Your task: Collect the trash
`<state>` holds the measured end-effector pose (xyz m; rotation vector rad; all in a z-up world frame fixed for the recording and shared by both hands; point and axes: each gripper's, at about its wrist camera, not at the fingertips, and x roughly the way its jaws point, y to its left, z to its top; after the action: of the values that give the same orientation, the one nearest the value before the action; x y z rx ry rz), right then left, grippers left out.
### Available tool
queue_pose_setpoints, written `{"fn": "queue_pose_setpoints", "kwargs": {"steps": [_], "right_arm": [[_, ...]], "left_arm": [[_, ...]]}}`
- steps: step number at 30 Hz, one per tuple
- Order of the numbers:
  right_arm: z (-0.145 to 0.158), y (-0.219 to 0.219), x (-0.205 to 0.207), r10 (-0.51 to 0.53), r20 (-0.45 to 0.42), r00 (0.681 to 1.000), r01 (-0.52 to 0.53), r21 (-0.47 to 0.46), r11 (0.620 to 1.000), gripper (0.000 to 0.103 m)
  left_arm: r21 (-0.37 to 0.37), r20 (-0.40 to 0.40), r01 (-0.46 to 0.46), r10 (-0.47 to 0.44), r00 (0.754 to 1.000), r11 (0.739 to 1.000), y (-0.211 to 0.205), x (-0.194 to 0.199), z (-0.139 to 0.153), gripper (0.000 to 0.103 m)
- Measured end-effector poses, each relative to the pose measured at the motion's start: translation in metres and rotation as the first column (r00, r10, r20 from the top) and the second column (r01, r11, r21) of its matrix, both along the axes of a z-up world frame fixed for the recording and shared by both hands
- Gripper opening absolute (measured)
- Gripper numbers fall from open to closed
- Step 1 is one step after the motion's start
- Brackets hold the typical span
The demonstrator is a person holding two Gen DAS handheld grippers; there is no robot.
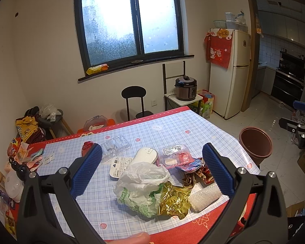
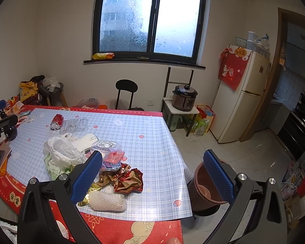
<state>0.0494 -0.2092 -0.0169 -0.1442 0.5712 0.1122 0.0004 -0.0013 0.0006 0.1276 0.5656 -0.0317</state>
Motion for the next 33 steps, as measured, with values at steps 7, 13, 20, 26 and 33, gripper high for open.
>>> {"fn": "queue_pose_setpoints", "kwargs": {"steps": [7, 13, 20, 26, 33], "right_arm": [[-0.001, 0.0019, 0.0002, -0.001, 0.0, 1.0, 0.001, 0.0, 1.0, 0.098], [-0.001, 0.0023, 0.0008, -0.001, -0.001, 1.0, 0.001, 0.0, 1.0, 0.098], [-0.0016, 0.0013, 0.0021, -0.001, -0.003, 1.0, 0.001, 0.0, 1.0, 0.098], [-0.0018, -0.0012, 0.0026, -0.002, -0.003, 1.0, 0.002, 0.0, 1.0, 0.098], [-0.0064, 0.0029, 0.0035, 0.002, -0.005, 1.0, -0.002, -0.001, 1.0, 0.098]], "left_arm": [[0.0, 0.003, -0.001, 0.001, 1.0, 1.0, 0.0004, -0.0003, -0.0003, 0.097], [0.0, 0.003, 0.0, 0.0, 1.0, 1.0, 0.0003, -0.0003, -0.0004, 0.097], [-0.001, 0.003, -0.001, 0.001, 1.0, 1.0, 0.0007, -0.0005, -0.0004, 0.097], [-0.001, 0.003, -0.001, 0.001, 1.0, 1.0, 0.0007, -0.0004, -0.0005, 0.097], [-0.002, 0.003, 0.0, 0.001, 1.0, 1.0, 0.0005, -0.0002, -0.0006, 0.097]]}}
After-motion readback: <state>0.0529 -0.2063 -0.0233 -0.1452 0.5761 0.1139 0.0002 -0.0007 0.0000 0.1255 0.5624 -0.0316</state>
